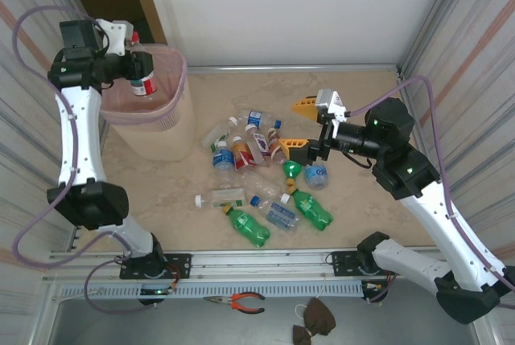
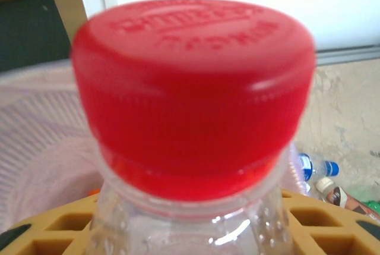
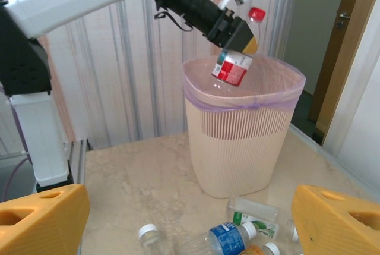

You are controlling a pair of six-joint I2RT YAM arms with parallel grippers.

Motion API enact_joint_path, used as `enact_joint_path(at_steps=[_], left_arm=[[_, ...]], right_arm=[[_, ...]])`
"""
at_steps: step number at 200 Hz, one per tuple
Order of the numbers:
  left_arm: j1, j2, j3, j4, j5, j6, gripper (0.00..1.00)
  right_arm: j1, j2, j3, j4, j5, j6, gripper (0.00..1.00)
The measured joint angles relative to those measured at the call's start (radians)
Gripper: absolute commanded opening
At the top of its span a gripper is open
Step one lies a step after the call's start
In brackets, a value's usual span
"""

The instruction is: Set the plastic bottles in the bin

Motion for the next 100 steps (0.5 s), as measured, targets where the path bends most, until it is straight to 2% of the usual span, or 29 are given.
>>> enact_joint_path(at_steps=[62, 100], left_arm=[[-0.001, 0.150, -0.037, -0.023, 0.187, -0.001, 0.51], [-0.014, 0.243, -0.090, -0.029, 0.246, 0.006, 0.51]], right_arm=[[0.000, 0.009, -0.013, -0.008, 0.000, -0.012, 0.87], [0.000, 0.009, -0.021, -0.008, 0.001, -0.013, 0.87]])
